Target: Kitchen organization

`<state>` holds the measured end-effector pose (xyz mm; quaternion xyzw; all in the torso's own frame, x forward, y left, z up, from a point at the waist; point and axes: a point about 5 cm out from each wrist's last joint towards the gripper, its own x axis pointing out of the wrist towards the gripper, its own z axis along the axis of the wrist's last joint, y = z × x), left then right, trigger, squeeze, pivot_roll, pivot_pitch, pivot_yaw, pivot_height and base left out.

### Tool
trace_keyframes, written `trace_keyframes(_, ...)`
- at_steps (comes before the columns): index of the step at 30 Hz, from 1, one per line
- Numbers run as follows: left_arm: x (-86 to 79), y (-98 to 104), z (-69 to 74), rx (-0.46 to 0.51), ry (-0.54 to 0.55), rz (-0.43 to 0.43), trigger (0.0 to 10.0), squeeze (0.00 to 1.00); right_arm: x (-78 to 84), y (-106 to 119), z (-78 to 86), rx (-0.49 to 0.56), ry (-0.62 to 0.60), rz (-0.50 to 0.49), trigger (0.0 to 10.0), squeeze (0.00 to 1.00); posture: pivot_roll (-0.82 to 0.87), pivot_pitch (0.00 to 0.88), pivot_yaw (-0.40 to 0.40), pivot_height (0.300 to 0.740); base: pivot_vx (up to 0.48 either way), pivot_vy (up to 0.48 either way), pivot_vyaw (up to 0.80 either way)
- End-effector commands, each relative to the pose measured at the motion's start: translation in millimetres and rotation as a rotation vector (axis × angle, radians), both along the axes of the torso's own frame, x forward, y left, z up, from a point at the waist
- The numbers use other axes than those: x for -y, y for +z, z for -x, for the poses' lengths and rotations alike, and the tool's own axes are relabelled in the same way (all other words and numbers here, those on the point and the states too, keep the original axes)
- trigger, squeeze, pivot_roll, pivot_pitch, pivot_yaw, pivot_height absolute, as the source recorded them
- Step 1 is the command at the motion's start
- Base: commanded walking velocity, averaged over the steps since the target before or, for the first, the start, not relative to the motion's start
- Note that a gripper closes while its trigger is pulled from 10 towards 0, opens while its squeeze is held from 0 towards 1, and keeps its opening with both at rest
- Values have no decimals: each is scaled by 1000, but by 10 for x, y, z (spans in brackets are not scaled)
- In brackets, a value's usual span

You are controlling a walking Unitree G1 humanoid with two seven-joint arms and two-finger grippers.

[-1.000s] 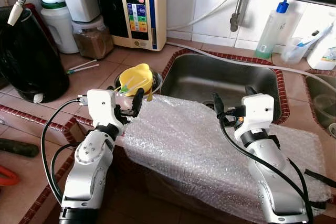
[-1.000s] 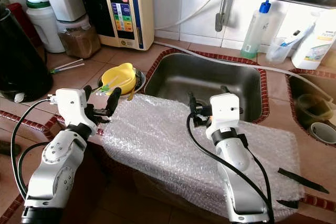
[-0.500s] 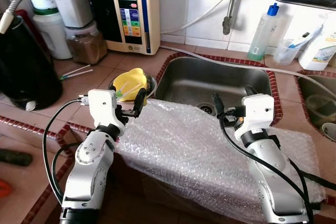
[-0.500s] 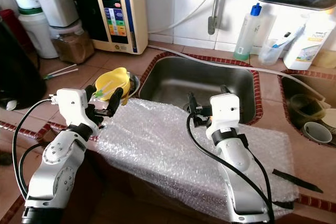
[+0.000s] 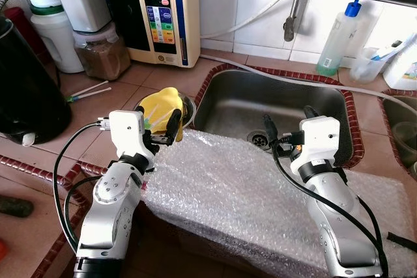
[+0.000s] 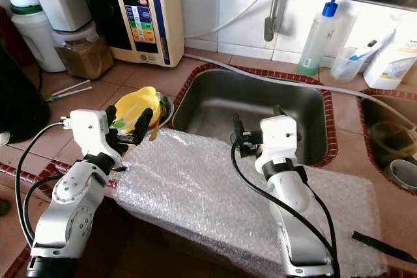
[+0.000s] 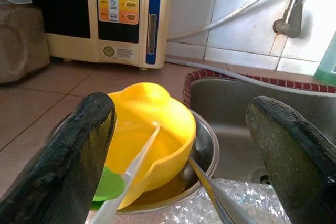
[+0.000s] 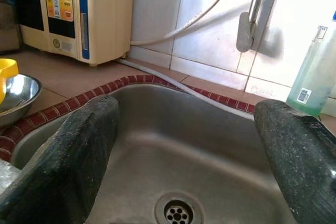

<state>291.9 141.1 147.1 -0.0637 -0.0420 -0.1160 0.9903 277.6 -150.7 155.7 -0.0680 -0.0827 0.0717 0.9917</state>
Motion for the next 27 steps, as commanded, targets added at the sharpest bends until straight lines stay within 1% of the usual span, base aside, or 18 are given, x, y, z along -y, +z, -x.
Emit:
trace_keyframes(1, -8, 22, 10, 6, -2, -5, 10000, 0, -6, 4, 3, 4, 6, 1, 10000, 0, 14, 0, 26, 740, 255, 0, 0)
trace_keyframes(27, 4, -8, 24, -6, -20, -18, 10000, 0, -13, -20, 14, -4, 5, 2, 10000, 0, 14, 0, 29, 740, 276, 0, 0)
